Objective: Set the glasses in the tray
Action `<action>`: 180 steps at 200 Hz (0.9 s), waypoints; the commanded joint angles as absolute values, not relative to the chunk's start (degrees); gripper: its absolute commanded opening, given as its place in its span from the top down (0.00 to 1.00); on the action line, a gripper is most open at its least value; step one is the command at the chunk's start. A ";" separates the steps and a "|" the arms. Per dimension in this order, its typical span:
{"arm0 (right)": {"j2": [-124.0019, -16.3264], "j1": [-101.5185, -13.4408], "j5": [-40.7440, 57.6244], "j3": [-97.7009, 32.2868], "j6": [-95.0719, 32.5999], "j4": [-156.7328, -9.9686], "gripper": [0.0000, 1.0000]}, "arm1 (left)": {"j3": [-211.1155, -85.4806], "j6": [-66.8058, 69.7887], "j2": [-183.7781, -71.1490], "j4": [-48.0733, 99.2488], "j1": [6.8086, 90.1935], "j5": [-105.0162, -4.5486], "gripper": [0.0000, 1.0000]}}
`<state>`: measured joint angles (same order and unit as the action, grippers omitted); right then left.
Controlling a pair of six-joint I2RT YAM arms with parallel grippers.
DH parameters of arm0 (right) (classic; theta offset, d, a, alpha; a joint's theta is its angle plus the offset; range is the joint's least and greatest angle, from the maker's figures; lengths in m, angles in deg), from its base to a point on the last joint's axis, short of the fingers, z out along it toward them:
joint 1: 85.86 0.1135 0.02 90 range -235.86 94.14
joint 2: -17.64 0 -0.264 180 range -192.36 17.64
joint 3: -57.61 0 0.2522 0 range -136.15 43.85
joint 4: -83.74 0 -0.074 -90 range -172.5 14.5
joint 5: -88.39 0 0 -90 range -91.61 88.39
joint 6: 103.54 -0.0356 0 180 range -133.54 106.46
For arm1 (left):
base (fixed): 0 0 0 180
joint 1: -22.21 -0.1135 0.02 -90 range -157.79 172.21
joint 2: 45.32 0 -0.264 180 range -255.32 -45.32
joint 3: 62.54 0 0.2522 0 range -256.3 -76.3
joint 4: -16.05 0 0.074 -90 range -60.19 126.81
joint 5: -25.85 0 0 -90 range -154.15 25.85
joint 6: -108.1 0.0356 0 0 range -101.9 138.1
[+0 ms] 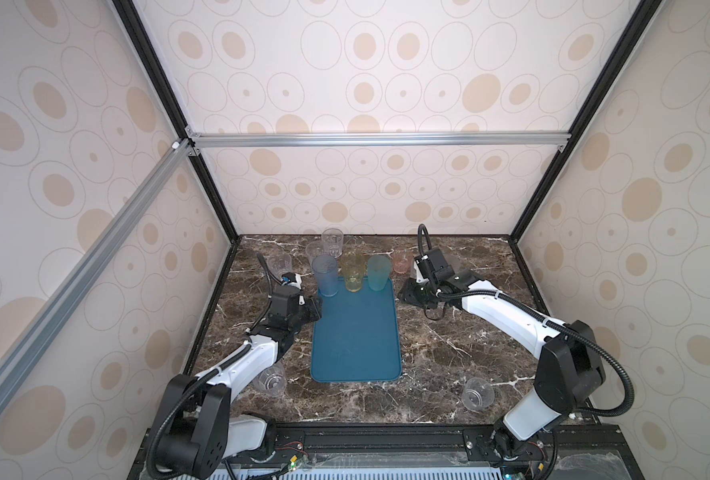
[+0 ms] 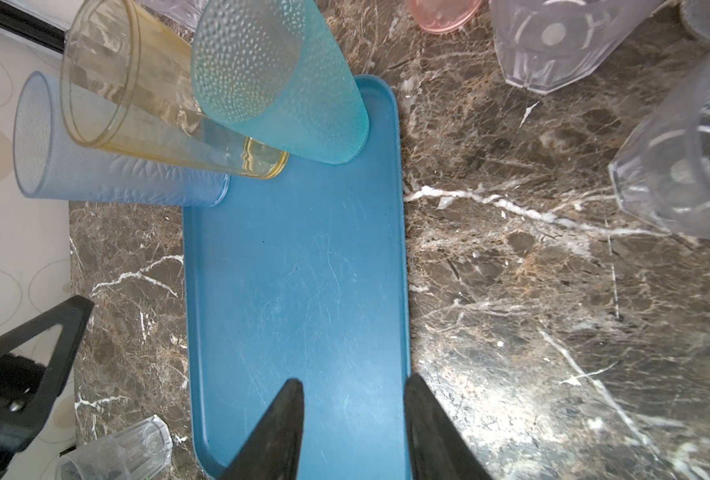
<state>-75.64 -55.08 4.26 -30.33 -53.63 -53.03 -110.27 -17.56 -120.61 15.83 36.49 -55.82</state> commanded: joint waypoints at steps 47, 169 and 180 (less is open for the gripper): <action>-77.44 -54.77 4.37 -30.07 -54.32 -54.11 0.57 | -110.33 -21.63 -130.06 -0.09 35.73 -55.62 0.63; -79.22 -54.80 4.47 -31.02 -53.88 -54.51 0.57 | -118.33 -20.45 -142.11 -1.59 34.88 -53.26 0.66; -79.31 -54.82 4.47 -31.03 -53.78 -54.55 0.57 | -119.03 -20.10 -142.75 -1.23 34.78 -53.46 0.66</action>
<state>-78.37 -55.08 4.45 -30.33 -53.76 -54.69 -116.24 -20.05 -141.28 -0.15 35.45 -53.48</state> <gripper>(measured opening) 0.428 0.338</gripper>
